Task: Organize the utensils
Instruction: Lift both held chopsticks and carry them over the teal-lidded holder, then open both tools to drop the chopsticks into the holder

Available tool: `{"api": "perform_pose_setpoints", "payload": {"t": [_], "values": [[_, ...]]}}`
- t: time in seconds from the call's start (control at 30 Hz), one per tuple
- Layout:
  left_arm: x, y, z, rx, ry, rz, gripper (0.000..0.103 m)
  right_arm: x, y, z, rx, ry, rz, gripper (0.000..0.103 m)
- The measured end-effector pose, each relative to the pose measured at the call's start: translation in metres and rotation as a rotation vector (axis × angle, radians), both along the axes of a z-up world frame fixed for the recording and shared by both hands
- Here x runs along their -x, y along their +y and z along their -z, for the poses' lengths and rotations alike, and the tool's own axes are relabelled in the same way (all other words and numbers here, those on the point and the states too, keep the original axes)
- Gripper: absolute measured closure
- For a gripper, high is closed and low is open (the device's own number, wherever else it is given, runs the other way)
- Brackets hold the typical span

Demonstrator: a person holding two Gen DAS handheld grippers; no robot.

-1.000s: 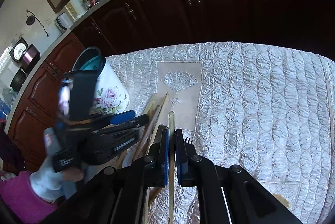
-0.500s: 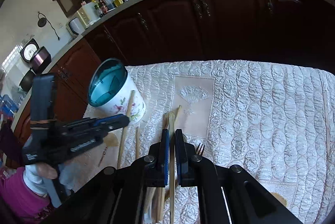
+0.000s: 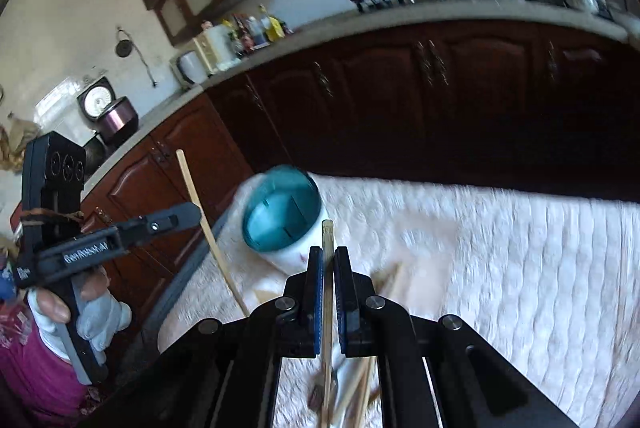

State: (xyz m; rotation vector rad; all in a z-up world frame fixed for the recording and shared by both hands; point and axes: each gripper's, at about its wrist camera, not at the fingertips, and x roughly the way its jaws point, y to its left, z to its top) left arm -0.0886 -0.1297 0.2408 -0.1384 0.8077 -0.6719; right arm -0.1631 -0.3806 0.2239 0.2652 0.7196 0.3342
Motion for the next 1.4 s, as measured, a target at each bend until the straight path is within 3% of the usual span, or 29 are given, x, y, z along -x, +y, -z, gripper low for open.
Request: {"api": "perform_pose_setpoints", "payload": {"t": [0.13,0.3,0.53,0.7,0.97,1.2,1.33,1.4], "values": [[-0.011,0.019,-0.034,0.018,-0.057,-0.038,0.099,-0.017,0.012,-0.031,0.016,-0.065,-0.015,0.098],[-0.037,0.035,-0.063,0.016,-0.147,-0.152,0.099,-0.050,0.034,-0.067,0.030,-0.148,-0.029,0.098],[-0.077,0.038,-0.053,-0.068,-0.245,-0.280,0.099,-0.104,0.058,-0.088,0.083,-0.204,-0.003,0.098],[-0.105,0.037,-0.025,-0.093,-0.225,-0.315,0.099,-0.141,0.067,-0.066,0.091,-0.175,0.007,0.098],[-0.122,0.035,0.030,-0.151,-0.123,-0.320,0.099,-0.190,0.074,0.008,0.079,-0.005,-0.024,0.098],[-0.124,0.033,0.048,-0.175,-0.081,-0.318,0.099,-0.202,0.069,0.038,0.035,0.050,-0.026,0.097],[-0.123,0.034,0.051,-0.169,-0.066,-0.320,0.097,-0.195,0.066,0.045,0.055,0.061,-0.024,0.071],[-0.122,0.034,0.052,-0.172,-0.060,-0.320,0.088,-0.189,0.064,0.048,0.046,0.068,-0.023,0.070]]}}
